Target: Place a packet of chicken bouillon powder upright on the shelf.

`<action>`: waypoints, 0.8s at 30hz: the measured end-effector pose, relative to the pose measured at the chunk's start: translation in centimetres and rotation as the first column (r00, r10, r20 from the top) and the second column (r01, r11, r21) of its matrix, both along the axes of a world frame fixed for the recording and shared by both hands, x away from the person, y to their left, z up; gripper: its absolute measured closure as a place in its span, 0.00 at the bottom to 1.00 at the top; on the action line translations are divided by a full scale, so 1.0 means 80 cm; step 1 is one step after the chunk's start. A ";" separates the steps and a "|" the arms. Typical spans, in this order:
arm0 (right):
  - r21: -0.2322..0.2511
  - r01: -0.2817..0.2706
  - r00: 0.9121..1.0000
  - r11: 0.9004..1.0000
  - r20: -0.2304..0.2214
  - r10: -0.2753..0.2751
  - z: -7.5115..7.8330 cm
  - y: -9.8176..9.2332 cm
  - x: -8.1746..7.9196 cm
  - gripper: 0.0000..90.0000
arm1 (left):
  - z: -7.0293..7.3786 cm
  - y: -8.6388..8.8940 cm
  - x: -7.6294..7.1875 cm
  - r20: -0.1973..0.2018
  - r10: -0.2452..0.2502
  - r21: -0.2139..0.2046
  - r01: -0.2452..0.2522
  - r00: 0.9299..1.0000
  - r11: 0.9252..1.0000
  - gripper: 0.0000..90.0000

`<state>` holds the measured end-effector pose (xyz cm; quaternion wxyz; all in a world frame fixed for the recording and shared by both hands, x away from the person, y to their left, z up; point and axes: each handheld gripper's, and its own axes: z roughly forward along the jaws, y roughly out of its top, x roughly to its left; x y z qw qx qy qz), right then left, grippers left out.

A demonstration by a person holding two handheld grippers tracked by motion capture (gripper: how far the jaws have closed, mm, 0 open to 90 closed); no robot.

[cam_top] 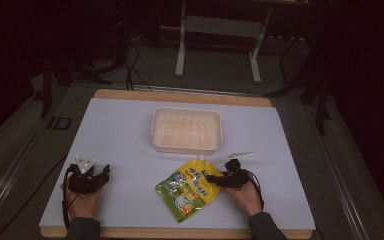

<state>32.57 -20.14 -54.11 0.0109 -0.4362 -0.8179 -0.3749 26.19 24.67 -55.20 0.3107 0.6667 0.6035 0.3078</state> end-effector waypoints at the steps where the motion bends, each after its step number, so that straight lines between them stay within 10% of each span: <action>1: -0.005 -0.005 1.000 1.000 -0.001 0.005 0.000 0.001 0.000 0.76 | 0.000 0.000 0.000 -0.002 -0.001 0.001 0.001 1.000 1.000 0.49; 10: -0.001 -0.055 0.998 0.998 -0.029 0.055 0.007 0.003 -0.002 0.98 | 0.000 0.000 0.000 -0.002 -0.003 0.003 0.003 1.000 1.000 0.49; 24: 0.015 -0.052 0.999 0.999 0.014 0.052 0.043 0.009 -0.009 1.00 | 0.000 -0.001 0.000 -0.001 -0.003 0.004 0.003 1.000 1.000 0.49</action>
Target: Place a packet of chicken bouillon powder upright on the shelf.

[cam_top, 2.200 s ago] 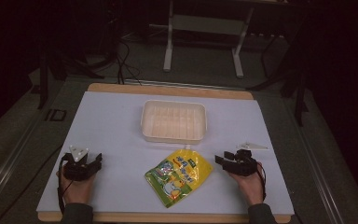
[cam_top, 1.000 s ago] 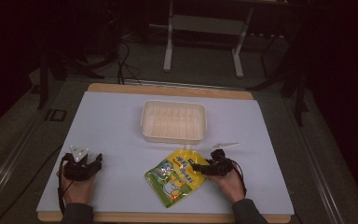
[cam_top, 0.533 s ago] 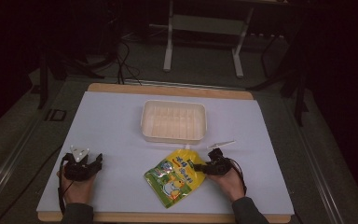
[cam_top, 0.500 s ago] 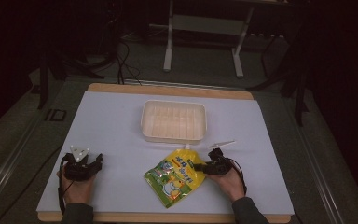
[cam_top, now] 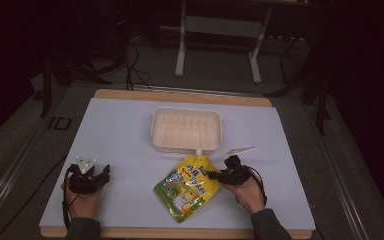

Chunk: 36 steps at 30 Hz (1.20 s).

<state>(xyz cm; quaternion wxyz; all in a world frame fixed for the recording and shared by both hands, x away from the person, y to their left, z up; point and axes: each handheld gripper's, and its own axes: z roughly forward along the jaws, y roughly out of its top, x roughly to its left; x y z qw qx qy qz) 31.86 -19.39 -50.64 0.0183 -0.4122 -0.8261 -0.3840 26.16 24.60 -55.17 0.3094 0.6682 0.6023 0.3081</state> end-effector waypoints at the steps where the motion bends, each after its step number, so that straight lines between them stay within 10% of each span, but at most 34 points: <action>1: 0.008 -0.003 1.000 1.000 0.002 0.003 0.003 0.000 0.000 1.00 | 0.000 0.000 0.000 0.001 -0.001 -0.001 0.001 1.000 1.000 0.49; 36: 0.131 -0.112 0.990 0.985 0.103 0.099 0.109 0.047 -0.019 1.00 | 0.000 -0.001 0.000 0.003 0.002 0.000 -0.002 1.000 1.000 0.49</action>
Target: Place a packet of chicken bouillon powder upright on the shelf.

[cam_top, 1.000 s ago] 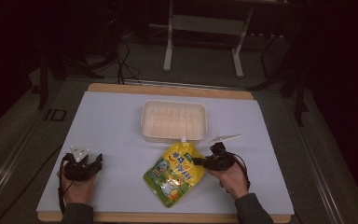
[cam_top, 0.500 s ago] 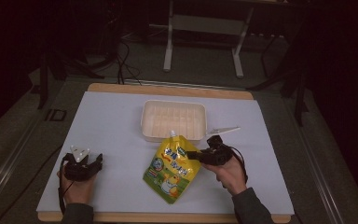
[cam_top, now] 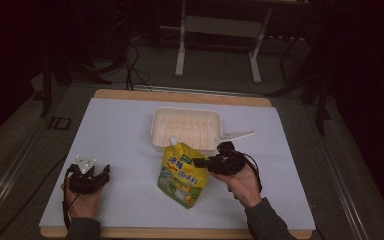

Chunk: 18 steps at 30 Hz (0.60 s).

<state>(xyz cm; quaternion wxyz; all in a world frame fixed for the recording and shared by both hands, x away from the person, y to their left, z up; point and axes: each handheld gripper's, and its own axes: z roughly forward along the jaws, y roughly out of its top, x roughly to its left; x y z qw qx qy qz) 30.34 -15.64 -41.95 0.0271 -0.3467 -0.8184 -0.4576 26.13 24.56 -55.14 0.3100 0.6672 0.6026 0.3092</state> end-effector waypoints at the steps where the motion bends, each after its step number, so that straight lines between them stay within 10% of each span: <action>1: 0.007 -0.005 1.000 1.000 0.001 0.005 0.002 0.001 -0.001 1.00 | 0.000 0.000 0.000 -0.001 0.000 0.000 0.000 1.000 1.000 0.49; 18: 0.057 0.034 0.999 0.998 0.013 -0.035 0.021 -0.006 0.004 1.00 | 0.000 0.000 0.000 0.005 0.000 -0.002 0.000 1.000 1.000 0.49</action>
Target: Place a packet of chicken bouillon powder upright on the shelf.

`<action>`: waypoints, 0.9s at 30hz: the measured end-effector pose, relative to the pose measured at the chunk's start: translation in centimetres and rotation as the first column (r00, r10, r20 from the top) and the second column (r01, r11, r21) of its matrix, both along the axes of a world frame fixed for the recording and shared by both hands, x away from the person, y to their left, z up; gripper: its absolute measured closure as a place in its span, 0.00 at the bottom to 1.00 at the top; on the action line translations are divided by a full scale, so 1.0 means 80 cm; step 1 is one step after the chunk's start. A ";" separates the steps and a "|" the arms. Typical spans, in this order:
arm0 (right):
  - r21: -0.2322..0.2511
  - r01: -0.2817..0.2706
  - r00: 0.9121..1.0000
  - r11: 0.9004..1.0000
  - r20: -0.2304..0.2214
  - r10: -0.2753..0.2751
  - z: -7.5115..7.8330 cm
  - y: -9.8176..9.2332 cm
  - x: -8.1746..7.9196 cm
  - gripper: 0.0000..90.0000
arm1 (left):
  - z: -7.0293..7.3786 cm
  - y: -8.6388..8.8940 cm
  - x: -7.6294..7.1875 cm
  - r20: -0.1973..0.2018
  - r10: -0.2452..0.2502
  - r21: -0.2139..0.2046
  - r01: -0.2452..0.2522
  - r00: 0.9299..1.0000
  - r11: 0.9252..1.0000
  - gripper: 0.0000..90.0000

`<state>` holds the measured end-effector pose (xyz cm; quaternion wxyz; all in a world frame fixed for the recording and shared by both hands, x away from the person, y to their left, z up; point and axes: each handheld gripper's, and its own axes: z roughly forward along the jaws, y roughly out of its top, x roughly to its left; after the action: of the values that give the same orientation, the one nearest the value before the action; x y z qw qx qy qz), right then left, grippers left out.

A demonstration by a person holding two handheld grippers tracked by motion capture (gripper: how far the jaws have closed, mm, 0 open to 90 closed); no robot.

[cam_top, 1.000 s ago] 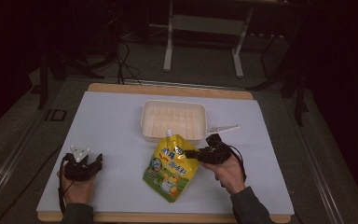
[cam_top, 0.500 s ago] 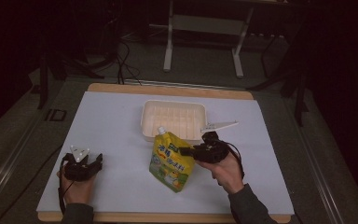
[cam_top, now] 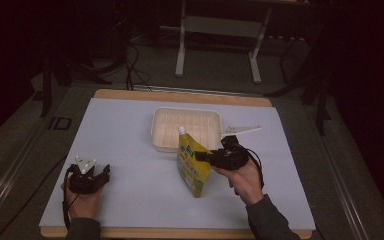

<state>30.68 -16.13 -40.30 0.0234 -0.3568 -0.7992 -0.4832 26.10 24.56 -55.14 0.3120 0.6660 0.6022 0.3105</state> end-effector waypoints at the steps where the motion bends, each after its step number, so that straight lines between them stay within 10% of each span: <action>1: 0.007 0.005 1.000 1.000 -0.001 -0.005 0.001 -0.001 0.000 1.00 | 0.000 0.000 0.000 0.000 0.000 0.000 0.000 1.000 1.000 0.49; 27: 0.140 0.155 0.984 0.978 0.064 -0.165 0.044 -0.031 0.018 1.00 | 0.000 0.000 0.000 0.002 -0.004 -0.002 0.004 1.000 1.000 0.49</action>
<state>32.15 -18.60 -36.80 -0.0217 -0.3992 -0.7337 -0.5495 26.09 24.55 -55.11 0.3141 0.6666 0.6007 0.3099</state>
